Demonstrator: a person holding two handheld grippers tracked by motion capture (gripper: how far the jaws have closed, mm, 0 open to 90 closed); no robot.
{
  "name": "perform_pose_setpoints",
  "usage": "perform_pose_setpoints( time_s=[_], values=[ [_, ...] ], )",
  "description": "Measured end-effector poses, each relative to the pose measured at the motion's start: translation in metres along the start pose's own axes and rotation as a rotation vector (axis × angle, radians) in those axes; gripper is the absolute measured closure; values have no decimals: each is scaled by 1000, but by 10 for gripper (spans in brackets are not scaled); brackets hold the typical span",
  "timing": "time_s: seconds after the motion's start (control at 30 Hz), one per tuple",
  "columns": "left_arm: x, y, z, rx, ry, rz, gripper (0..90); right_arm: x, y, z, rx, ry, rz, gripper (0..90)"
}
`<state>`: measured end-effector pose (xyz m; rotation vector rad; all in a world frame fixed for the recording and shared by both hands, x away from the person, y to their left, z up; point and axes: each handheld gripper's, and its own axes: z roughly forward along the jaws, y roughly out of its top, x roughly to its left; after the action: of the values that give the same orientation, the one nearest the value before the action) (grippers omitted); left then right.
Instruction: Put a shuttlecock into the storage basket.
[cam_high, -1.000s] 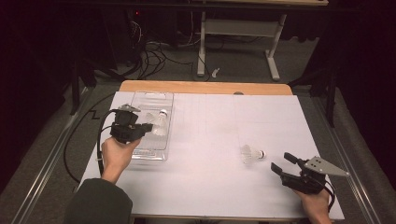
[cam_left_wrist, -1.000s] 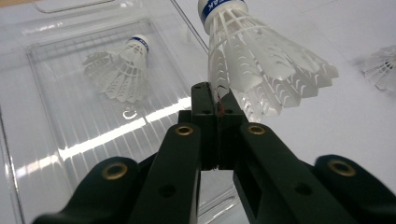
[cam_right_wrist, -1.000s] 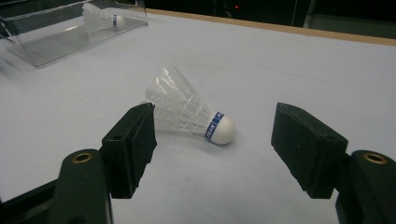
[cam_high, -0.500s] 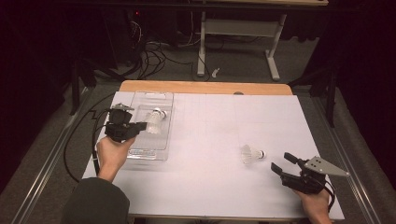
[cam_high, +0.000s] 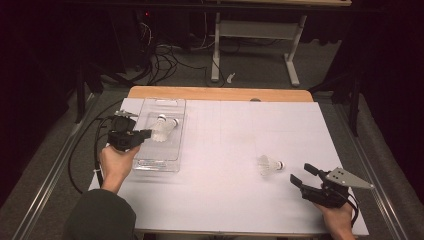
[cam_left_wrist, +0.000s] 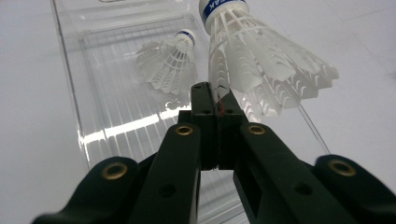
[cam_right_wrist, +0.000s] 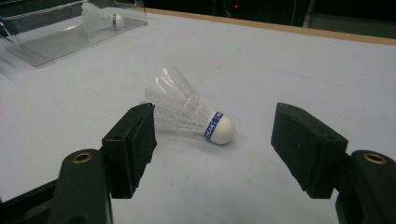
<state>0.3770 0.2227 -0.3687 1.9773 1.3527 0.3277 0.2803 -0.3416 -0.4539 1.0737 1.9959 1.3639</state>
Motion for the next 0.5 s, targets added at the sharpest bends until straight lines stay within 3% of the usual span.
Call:
perform_pose_setpoints(
  time_s=[0.5],
  values=[
    [12, 4, 6, 16, 33, -28, 894, 0, 0, 0, 2, -2, 0, 311]
  ],
)
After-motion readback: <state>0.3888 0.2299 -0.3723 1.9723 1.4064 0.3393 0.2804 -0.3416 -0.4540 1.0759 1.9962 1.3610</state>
